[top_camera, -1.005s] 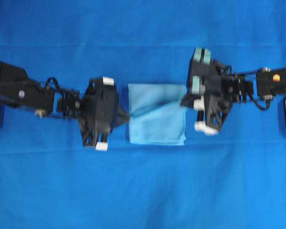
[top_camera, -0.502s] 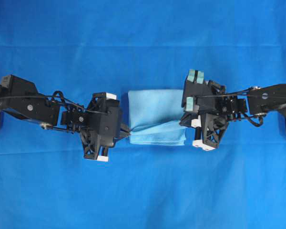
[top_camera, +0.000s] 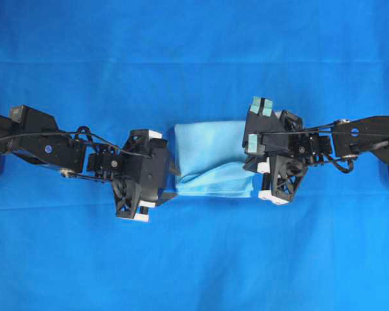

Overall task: Fold the light blue towel.
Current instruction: 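Open both grippers and withdraw them sideways from the folded towel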

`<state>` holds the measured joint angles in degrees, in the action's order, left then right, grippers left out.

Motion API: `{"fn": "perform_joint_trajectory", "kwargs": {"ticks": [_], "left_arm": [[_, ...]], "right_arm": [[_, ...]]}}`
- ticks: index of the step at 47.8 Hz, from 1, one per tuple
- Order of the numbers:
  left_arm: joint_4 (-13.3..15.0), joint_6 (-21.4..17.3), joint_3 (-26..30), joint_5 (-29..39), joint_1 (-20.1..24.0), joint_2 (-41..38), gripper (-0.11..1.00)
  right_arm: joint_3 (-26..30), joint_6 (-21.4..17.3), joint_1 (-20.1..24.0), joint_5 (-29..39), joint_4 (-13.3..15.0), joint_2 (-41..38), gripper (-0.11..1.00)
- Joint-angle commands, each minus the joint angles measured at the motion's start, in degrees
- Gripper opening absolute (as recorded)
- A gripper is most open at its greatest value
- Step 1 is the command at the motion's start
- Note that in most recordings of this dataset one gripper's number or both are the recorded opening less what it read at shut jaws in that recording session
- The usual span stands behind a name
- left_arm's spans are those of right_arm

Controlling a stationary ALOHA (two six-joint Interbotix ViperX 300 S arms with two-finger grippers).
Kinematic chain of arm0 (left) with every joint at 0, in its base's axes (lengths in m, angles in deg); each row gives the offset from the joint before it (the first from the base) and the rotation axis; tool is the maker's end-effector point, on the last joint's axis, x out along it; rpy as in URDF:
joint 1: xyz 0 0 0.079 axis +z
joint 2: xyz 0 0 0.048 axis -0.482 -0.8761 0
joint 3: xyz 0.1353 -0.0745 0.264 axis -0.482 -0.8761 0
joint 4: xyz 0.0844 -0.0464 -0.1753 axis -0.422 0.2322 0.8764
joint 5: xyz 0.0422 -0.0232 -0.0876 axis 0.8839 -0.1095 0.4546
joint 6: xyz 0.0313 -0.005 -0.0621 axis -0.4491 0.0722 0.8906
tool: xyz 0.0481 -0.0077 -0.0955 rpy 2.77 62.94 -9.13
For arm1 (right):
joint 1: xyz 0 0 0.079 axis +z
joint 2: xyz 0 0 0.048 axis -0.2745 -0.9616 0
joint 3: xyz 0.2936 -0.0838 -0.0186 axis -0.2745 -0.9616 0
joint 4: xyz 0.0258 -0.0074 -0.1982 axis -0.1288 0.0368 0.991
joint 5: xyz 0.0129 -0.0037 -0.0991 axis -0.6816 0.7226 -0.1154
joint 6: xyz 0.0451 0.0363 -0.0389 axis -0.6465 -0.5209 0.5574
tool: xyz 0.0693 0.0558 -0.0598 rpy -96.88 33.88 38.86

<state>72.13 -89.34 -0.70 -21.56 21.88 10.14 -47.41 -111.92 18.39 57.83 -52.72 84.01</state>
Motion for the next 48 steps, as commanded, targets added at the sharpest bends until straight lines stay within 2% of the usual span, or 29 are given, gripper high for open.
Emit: {"fn": "perform_joint_trajectory", "kwargs": {"ticks": [1, 6, 9, 13, 26, 35, 48], "left_arm": [[0.09, -0.09, 0.97, -0.44, 0.09, 1.14, 0.48], [0.09, -0.26, 0.97, 0.44, 0.09, 2.64, 0.48], [0.09, -0.26, 0.97, 1.49, 0.09, 4.48, 0.51], [0.09, -0.44, 0.79, 3.52, 0.09, 7.82, 0.51], [0.09, -0.53, -1.76, 8.7, 0.09, 20.74, 0.51], [0.09, -0.53, -5.36, 8.79, 0.09, 29.53, 0.51], [0.0, -0.62, -13.54, 9.05, 0.09, 46.67, 0.51]], "right_arm": [[0.97, -0.09, 0.53, -0.53, -0.09, 0.62, 0.28], [1.67, 0.0, 1.23, 0.53, 0.0, 1.23, 0.58], [2.2, 0.09, 1.76, 2.11, 0.0, 2.2, 0.66], [2.99, 0.09, 2.29, 4.75, 0.0, 4.31, 0.61], [4.39, 0.62, 4.66, 11.43, 1.14, 15.12, 0.62], [2.2, 0.62, 4.57, 11.87, 4.66, 23.55, 0.62], [-3.96, 0.62, 3.52, 11.87, 6.86, 38.14, 0.62]]}}
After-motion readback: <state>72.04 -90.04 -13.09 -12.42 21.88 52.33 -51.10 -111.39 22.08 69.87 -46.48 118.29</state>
